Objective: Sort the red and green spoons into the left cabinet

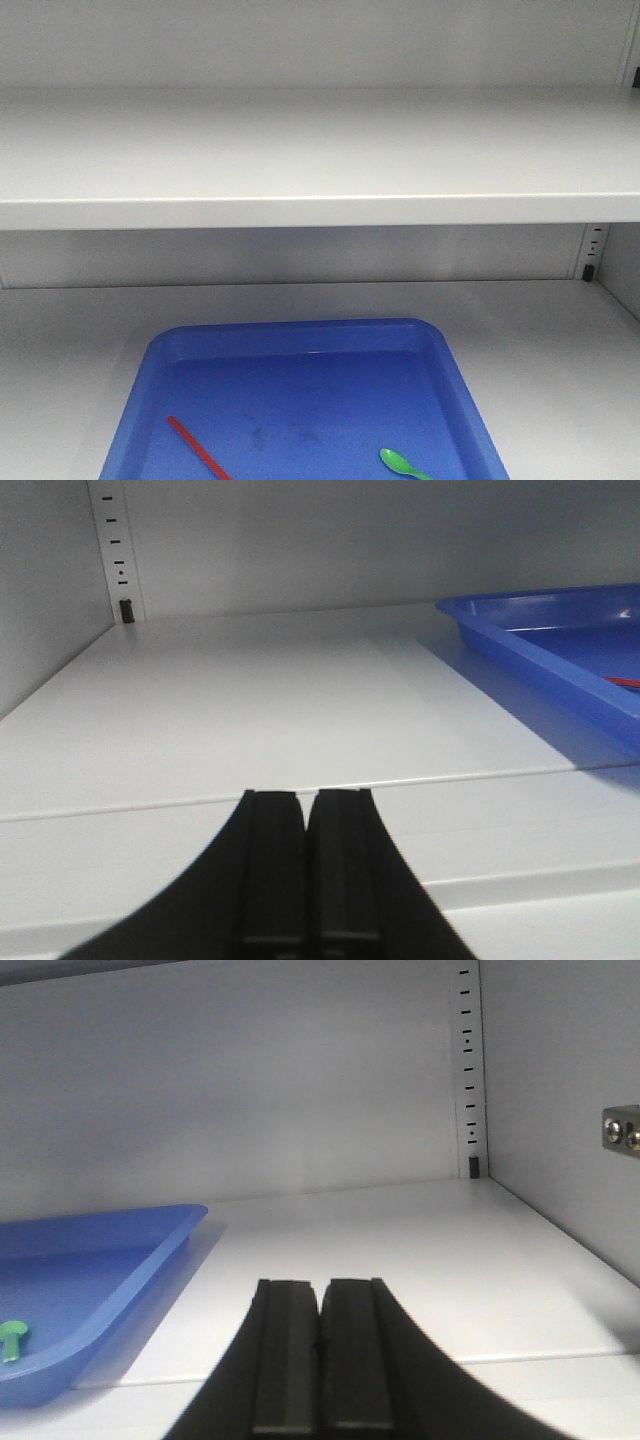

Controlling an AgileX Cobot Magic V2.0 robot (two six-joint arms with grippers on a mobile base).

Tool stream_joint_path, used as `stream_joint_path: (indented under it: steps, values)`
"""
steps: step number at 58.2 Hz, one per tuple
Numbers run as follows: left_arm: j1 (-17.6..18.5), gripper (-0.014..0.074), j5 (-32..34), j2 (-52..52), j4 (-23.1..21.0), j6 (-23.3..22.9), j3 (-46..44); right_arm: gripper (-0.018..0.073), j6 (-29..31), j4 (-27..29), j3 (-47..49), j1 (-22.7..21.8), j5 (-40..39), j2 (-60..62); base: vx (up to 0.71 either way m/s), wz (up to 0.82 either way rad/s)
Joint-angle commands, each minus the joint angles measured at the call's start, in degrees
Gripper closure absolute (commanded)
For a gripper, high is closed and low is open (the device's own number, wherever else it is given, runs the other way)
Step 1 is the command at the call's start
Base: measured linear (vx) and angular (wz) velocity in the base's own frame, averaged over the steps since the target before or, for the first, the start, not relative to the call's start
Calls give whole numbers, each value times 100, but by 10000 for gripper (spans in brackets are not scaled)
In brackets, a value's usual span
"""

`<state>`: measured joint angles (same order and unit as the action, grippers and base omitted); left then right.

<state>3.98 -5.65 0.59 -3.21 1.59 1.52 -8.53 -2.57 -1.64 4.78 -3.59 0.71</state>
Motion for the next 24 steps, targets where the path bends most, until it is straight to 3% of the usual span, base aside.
stream_joint_path:
  steps: [1,24]
  values:
    - [-18,596,476,111,-3,-42,102,562,32,-57,-55,-31,-432,59,0,0]
    - [-18,596,476,111,-3,-42,102,562,32,-57,-55,-31,-432,59,0,0]
